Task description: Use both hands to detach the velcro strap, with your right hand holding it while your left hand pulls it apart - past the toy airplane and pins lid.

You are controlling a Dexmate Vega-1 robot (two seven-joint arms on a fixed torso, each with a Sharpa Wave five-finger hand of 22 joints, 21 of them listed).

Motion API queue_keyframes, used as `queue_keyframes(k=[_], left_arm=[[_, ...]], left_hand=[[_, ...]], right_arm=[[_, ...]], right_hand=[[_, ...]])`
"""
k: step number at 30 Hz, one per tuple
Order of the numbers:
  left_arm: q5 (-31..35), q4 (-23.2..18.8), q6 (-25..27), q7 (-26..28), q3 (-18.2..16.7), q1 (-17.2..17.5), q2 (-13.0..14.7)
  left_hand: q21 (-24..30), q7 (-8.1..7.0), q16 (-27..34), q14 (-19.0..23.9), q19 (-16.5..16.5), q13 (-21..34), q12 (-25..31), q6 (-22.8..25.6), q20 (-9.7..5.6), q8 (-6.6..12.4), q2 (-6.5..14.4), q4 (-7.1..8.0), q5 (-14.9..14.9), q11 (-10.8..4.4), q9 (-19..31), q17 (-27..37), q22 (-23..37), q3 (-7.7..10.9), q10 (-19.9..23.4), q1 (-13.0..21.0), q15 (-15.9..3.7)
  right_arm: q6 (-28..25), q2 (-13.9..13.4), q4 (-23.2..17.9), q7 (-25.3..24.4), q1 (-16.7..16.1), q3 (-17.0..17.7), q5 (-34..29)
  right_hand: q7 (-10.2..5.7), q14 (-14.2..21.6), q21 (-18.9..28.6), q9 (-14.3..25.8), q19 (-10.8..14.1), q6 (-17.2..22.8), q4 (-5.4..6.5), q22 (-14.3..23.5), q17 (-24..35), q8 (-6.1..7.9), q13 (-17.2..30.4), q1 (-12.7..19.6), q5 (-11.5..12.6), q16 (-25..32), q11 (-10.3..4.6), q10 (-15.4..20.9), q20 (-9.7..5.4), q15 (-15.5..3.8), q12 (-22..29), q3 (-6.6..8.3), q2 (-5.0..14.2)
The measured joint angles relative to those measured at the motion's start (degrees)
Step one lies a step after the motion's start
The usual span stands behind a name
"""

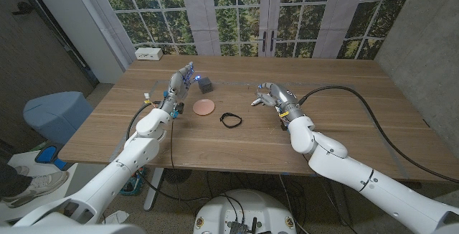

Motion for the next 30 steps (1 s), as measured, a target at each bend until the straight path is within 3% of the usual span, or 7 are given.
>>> queue_keyframes(k=[12,18,23,30], left_arm=[[0.00,-0.62,-0.10,0.23,-0.20,0.58,0.24],[0.00,-0.91,-0.16,0.35,-0.28,0.90,0.35],[-0.04,-1.30,-0.17,0.46,-0.32,1.21,0.46],[-0.05,-2.02,-0.17,0.83,-0.38,1.70,0.69]], left_hand=[[-0.22,0.00,0.00,0.19,0.00,0.00,0.00,0.00,0.00,0.00,0.00,0.00,0.00,0.00,0.00,0.14,0.00,0.00,0.00,0.00,-0.19],[-0.44,0.00,0.00,0.19,0.00,0.00,0.00,0.00,0.00,0.00,0.01,0.00,0.45,0.00,0.00,0.13,0.00,0.00,0.00,-0.01,-0.19],[-0.44,0.00,0.00,0.19,0.00,0.00,0.00,0.00,0.00,0.00,0.22,0.00,0.45,0.00,0.00,0.13,0.00,0.00,0.00,-0.23,-0.19],[-0.89,0.00,0.00,0.19,0.00,0.00,0.00,0.00,0.00,0.00,0.22,0.00,0.45,0.00,0.00,0.13,0.00,0.00,0.00,-0.23,-0.19]], right_arm=[[-0.45,0.59,0.38,2.56,0.84,-1.72,-3.24],[-0.61,0.92,0.62,3.44,1.13,-2.52,-4.79],[-0.81,1.24,0.79,3.78,1.24,-3.22,-6.28],[-1.15,1.55,1.00,3.99,1.23,-3.96,-8.14]], right_hand=[[-0.19,0.00,0.00,0.00,0.10,0.51,0.00,-0.01,0.26,0.00,0.06,0.97,-0.01,0.00,0.00,0.62,0.10,0.00,0.00,-0.48,-0.24],[-0.51,0.20,0.00,0.00,0.61,1.13,-0.23,-0.01,0.26,0.22,0.26,2.03,-0.01,0.46,-0.45,1.07,0.62,0.21,0.21,-0.71,-1.29],[-0.92,0.20,0.00,0.00,1.02,1.54,-0.81,-0.01,0.12,0.22,0.45,4.04,-0.25,0.46,-0.75,1.37,1.03,0.21,0.21,-1.28,-3.30],[-1.62,-0.24,-0.20,-0.01,1.23,2.28,-0.40,-0.01,-0.17,0.22,0.83,6.57,-1.83,0.29,-2.12,2.73,1.23,0.21,1.02,-2.13,-5.83]])
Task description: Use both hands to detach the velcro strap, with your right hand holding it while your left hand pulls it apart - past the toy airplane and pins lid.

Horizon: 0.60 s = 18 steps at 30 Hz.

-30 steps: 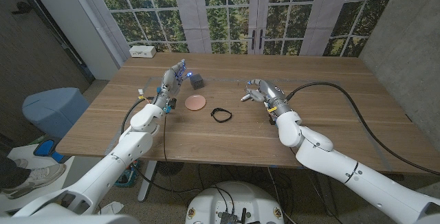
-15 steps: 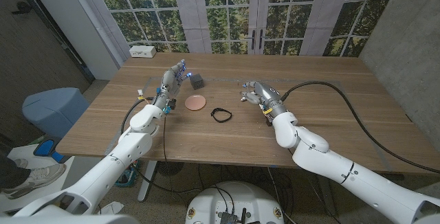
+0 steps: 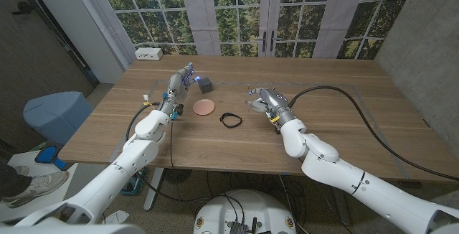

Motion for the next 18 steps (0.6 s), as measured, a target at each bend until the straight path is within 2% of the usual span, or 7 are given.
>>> queue_keyframes(k=[3,5,12,18], left_arm=[[0.00,-0.39,0.00,0.07,-0.05,0.23,0.10],[0.01,-0.62,0.01,0.22,-0.06,0.40,0.16],[0.09,-1.32,0.14,0.63,-0.12,0.94,0.33],[0.16,-1.86,0.21,1.02,-0.22,1.38,0.44]], left_hand=[[0.00,0.00,0.00,0.00,0.00,0.00,0.00,0.00,0.00,0.00,0.00,0.00,0.00,0.00,0.00,-0.09,0.00,0.00,0.00,0.00,0.00],[0.00,0.00,0.00,0.00,0.00,0.00,0.00,0.00,0.00,0.00,0.00,0.00,0.00,0.00,0.00,-0.15,0.00,0.00,0.00,0.00,0.00],[-0.44,0.00,-0.30,0.00,0.00,0.00,0.00,0.00,0.00,0.00,0.00,-0.24,0.00,0.00,0.00,-0.15,0.00,0.24,0.00,0.00,0.00],[-0.44,0.02,-0.29,0.00,0.00,0.00,0.00,0.02,0.00,0.00,0.00,-0.24,0.00,0.00,0.00,-0.15,0.00,0.24,0.00,0.00,0.00]], right_arm=[[-0.06,0.09,0.10,0.29,-0.01,-0.27,-0.91],[-0.06,0.22,0.24,0.59,0.00,-0.66,-1.37],[0.15,0.78,0.91,1.66,0.28,-1.46,-2.46],[0.25,1.51,1.70,2.38,0.60,-2.01,-3.02]], right_hand=[[-0.01,-0.72,-0.25,0.00,0.00,0.79,0.23,0.00,0.00,0.23,0.31,0.07,-0.18,-0.24,-0.14,0.95,0.00,0.10,0.21,-0.71,-0.07],[0.19,-0.72,-0.47,0.00,0.00,1.56,0.66,0.00,0.00,0.23,0.63,0.87,-0.30,-0.24,-0.09,1.54,0.00,0.10,0.78,-1.16,-0.89],[0.07,-1.13,-0.88,0.00,0.00,3.71,1.59,0.00,0.06,1.11,1.61,0.34,-0.30,-0.24,-0.24,3.71,0.00,0.10,1.82,-2.53,-1.42],[-0.11,-1.13,-1.09,0.28,-0.34,4.17,1.27,0.00,0.17,1.11,2.10,0.34,-0.30,-0.24,-0.65,4.12,0.33,0.10,1.98,-2.84,-1.41]])
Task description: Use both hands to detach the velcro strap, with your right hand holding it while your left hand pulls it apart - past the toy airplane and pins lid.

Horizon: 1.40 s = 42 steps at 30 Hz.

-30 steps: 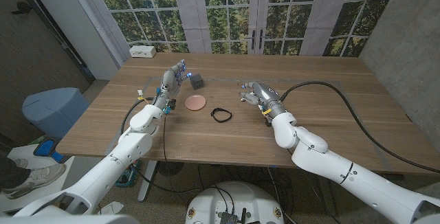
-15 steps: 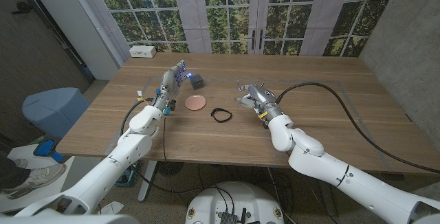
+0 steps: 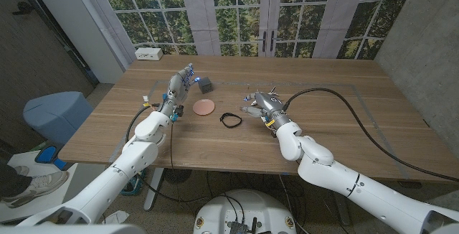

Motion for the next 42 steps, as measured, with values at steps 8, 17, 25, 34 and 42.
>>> queue_keyframes(k=[8,17,25,34,42], left_arm=[[0.02,-0.32,0.01,0.21,-0.13,0.37,0.05],[-0.08,-0.33,0.01,0.22,-0.31,0.55,0.07],[-0.45,0.11,-0.14,-0.07,-0.44,0.56,0.07],[-0.64,0.95,-0.38,-0.65,-0.47,0.20,-0.04],[-0.89,1.66,-0.56,-1.33,-0.47,-0.27,-0.18]], left_hand=[[-0.44,0.30,0.00,0.00,0.00,0.00,0.00,0.30,0.00,0.00,0.00,0.00,0.00,0.00,0.00,0.00,0.00,0.00,0.00,0.00,0.00],[-0.44,0.30,0.01,0.00,0.00,0.00,0.00,0.30,0.00,0.00,-0.32,0.00,0.00,0.00,0.00,0.01,0.00,0.00,0.00,-0.32,0.00],[-0.78,0.30,0.01,0.00,0.00,0.00,0.00,0.30,0.00,0.00,-0.32,0.00,0.00,0.00,0.00,0.01,0.00,0.00,0.00,-0.31,0.00],[-1.22,0.29,0.01,0.00,0.00,0.00,0.00,0.29,0.00,0.00,-0.31,0.00,0.00,0.00,0.00,0.01,0.00,0.00,0.00,-0.31,0.00],[-1.42,0.29,0.01,0.00,0.00,0.00,0.00,0.29,0.00,0.00,-0.31,0.00,0.00,0.00,0.00,0.02,0.30,0.00,0.00,-0.31,0.00]], right_arm=[[-0.47,1.57,1.68,0.84,0.85,-1.37,-1.18],[-1.81,3.22,3.47,1.20,1.79,-2.53,-2.24],[-2.79,4.80,6.19,1.74,3.61,-4.51,-3.41],[-3.60,5.64,8.43,2.14,5.10,-6.40,-5.25],[-3.74,6.33,10.57,2.09,6.25,-8.13,-6.96]], right_hand=[[-0.31,0.01,-0.66,0.00,-0.73,0.31,0.11,0.00,0.00,0.00,0.83,1.16,0.00,0.40,-0.41,1.24,0.72,0.00,0.48,-0.10,0.24],[-0.71,0.01,-1.29,-0.01,-1.54,1.33,0.47,0.00,0.19,0.45,1.58,1.38,-0.21,0.72,-0.51,1.95,1.11,0.00,1.03,-0.95,0.47],[-1.02,0.01,-1.29,-0.01,-1.54,1.64,0.47,0.00,0.27,0.45,2.11,2.25,-0.21,1.06,-0.82,2.26,1.11,0.00,1.24,-0.95,1.33],[-1.33,0.01,-1.28,-0.01,-1.31,1.95,-0.11,-0.01,0.08,0.45,2.88,3.85,-0.21,1.35,-1.39,2.70,0.88,0.00,1.45,-1.20,1.32],[-2.28,0.05,-1.73,-0.01,-1.29,2.45,-0.50,-0.01,0.08,0.45,3.67,5.72,-0.20,1.89,-2.48,2.02,0.86,-0.01,1.45,-1.25,0.67]])
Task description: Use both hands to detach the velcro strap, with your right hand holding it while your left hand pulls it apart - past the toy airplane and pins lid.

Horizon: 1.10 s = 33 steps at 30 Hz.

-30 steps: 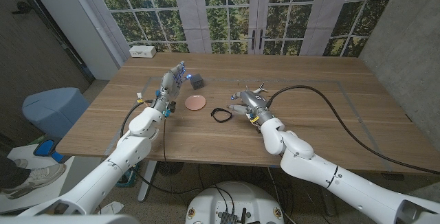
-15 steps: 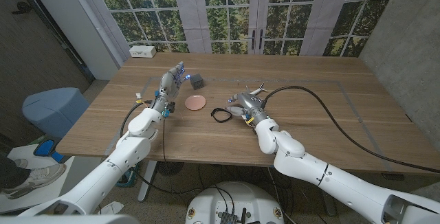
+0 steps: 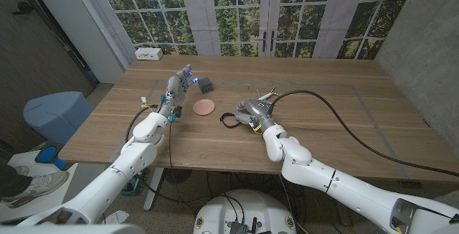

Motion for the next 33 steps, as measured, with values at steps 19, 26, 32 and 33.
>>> queue_keyframes(k=[19,26,32,33], left_arm=[[-0.09,-0.10,-0.01,-0.19,0.00,-0.14,0.11],[-0.09,-0.45,-0.01,-0.11,-0.03,0.13,0.18],[-0.08,-0.75,-0.01,0.11,-0.09,0.36,0.30],[-0.07,-0.82,-0.01,0.13,-0.12,0.41,0.32]], left_hand=[[-0.65,0.00,-0.25,0.00,0.00,0.00,0.00,0.00,0.00,0.00,0.00,0.00,0.00,0.00,0.00,0.00,-0.01,0.00,0.00,0.00,0.00],[-0.65,0.00,-0.25,0.00,0.00,0.00,0.00,0.00,0.00,0.00,0.00,-0.10,0.00,0.00,0.00,0.01,-0.01,-0.10,0.00,0.00,0.00],[-0.65,0.00,-0.23,0.00,0.00,0.00,0.00,0.00,0.00,0.00,0.00,-0.24,0.00,0.00,0.00,0.01,-0.02,-0.25,0.00,0.00,0.00],[-0.71,0.00,-0.23,0.00,0.00,0.00,0.00,0.00,0.00,0.00,0.00,-0.24,0.00,0.00,0.00,0.01,-0.02,-0.25,0.00,0.00,0.00]], right_arm=[[-0.93,0.32,2.79,0.63,1.73,-2.62,-4.96],[-1.81,0.13,3.39,2.37,2.45,-3.62,-7.20],[-2.51,0.11,4.02,3.57,2.86,-4.17,-8.56],[-2.53,0.11,4.05,3.64,2.88,-4.19,-8.61]], right_hand=[[-1.80,1.93,-0.46,0.28,0.36,3.52,0.42,0.00,1.17,1.24,3.01,4.87,-0.21,2.57,-2.05,3.33,-1.05,0.12,1.91,-0.41,0.87],[-2.64,3.67,-0.88,0.38,0.69,4.75,0.73,0.00,2.05,1.66,4.12,5.85,-0.22,4.31,-2.66,4.57,-1.52,-0.06,2.60,-1.05,1.85],[-4.44,8.13,-1.16,0.06,0.97,9.47,0.17,0.00,5.04,2.79,5.36,11.68,-0.21,8.42,-4.94,12.22,-2.48,-0.12,7.14,-1.60,4.06],[-4.56,9.07,-1.33,0.05,0.99,10.42,0.17,0.00,5.61,3.05,5.90,12.21,-0.21,9.18,-5.16,13.00,-2.45,-0.18,8.17,-1.60,4.57]])
